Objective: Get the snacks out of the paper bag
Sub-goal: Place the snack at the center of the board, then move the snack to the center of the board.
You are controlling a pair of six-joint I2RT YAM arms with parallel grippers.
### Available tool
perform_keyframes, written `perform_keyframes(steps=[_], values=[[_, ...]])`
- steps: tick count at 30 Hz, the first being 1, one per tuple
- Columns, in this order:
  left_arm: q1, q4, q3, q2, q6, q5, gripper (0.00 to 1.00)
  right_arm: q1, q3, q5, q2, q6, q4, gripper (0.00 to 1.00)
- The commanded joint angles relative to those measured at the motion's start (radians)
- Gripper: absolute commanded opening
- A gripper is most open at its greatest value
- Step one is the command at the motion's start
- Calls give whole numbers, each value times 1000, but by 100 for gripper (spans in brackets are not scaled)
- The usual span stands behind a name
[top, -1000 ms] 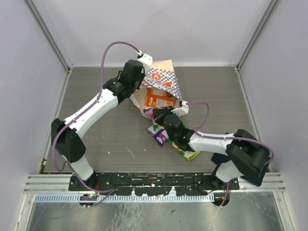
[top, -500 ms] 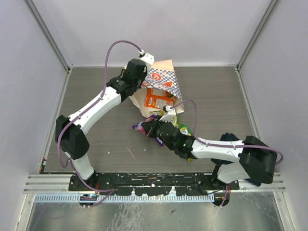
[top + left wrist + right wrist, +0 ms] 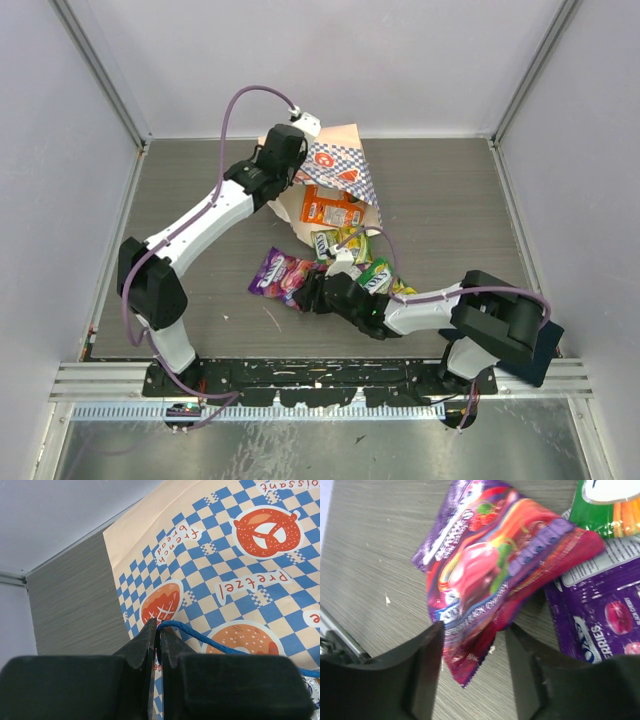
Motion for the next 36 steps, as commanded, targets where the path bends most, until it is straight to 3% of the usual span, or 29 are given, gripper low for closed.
perform_keyframes(steps=[1, 4, 8, 12, 18, 25, 30, 36], values=[[12, 28, -29, -58, -14, -44, 9, -5, 9, 22, -65, -7, -2, 73], [11, 28, -43, -73, -26, -37, 10, -15, 8, 118, -154, -50, -66, 91], [11, 29, -68, -106, -48, -9, 10, -50, -19, 256, -289, -34, -66, 97], [10, 39, -88, -131, -80, 39, 9, -202, -45, 209, -279, 109, 66, 94], [-22, 9, -38, -108, -97, 39, 3, -338, 100, 127, -46, 158, 161, 81], [-62, 8, -23, -96, -97, 23, 3, -453, 200, 98, 180, 197, 241, 81], [-71, 10, -6, -78, -99, 21, 3, -461, 274, 75, 294, 221, 203, 84], [-72, 19, -14, -70, -85, 6, 4, -397, 264, 93, 298, 297, 87, 85]])
